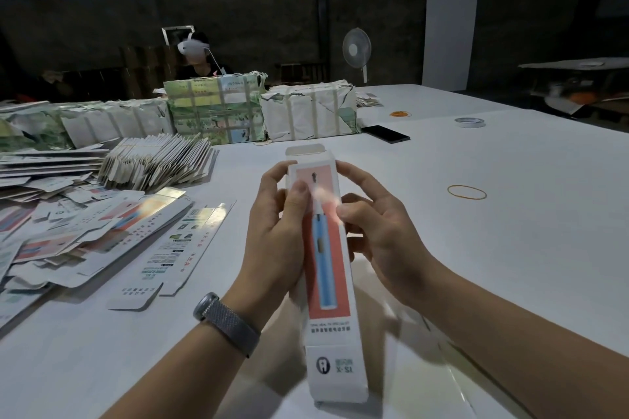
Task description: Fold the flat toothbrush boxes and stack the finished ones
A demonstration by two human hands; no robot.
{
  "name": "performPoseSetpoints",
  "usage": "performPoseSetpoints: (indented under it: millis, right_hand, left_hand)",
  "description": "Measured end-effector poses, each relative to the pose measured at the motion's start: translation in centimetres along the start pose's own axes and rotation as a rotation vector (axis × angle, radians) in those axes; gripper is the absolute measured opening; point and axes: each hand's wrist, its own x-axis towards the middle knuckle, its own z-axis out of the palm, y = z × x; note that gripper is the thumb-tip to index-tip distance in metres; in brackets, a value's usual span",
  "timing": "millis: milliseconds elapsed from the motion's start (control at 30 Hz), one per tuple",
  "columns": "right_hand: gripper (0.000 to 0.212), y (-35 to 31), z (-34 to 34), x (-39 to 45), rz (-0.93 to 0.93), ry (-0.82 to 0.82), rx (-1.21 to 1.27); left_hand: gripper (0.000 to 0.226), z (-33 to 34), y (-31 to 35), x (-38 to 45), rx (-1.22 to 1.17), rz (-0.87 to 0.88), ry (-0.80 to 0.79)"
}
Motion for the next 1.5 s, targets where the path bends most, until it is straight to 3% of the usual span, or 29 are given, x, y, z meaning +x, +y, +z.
performPoseSetpoints:
  millis: [200, 400, 533, 933, 1133, 1200, 1500]
  right_hand:
    - [0.035, -0.5, -0.5, 0.2, -0.013, -0.002, 0.019]
    - [0.035, -0.5, -0.6, 0.4, -0.024, 0.025, 0.029]
    - [0.042, -0.6, -1.0, 0.5, -0.023, 0.033, 0.031]
    - [0.032, -0.9, -1.1, 0.5, -0.023, 0.052, 0.058]
    - [0.026, -0.6, -1.1, 0.5, 0.002, 0.037, 0.081]
    - [0.025, -0.5, -1.1, 0.6, 0.012, 0.030, 0.093]
    - [0.021, -0.7, -1.1, 0.6, -0.024, 0.113, 0.142]
  left_hand:
    - [0.047, -0.1, 0.2, 0.0, 0.092, 0.057, -0.042]
    - [0.043, 0.1, 0.4, -0.1, 0.088, 0.038, -0.052]
    - [0.052, 0.1, 0.8, -0.2, 0.121, 0.050, -0.065]
    - [0.031, 0.3, 0.8, -0.4, 0.104, 0.006, -0.090]
    - [0.037, 0.2, 0.6, -0.4, 0.125, -0.005, -0.115]
    - [0.030, 0.2, 0.5, -0.4, 0.124, -0.014, -0.116]
    - [0.029, 0.2, 0.7, -0.6, 0.120, -0.025, -0.157]
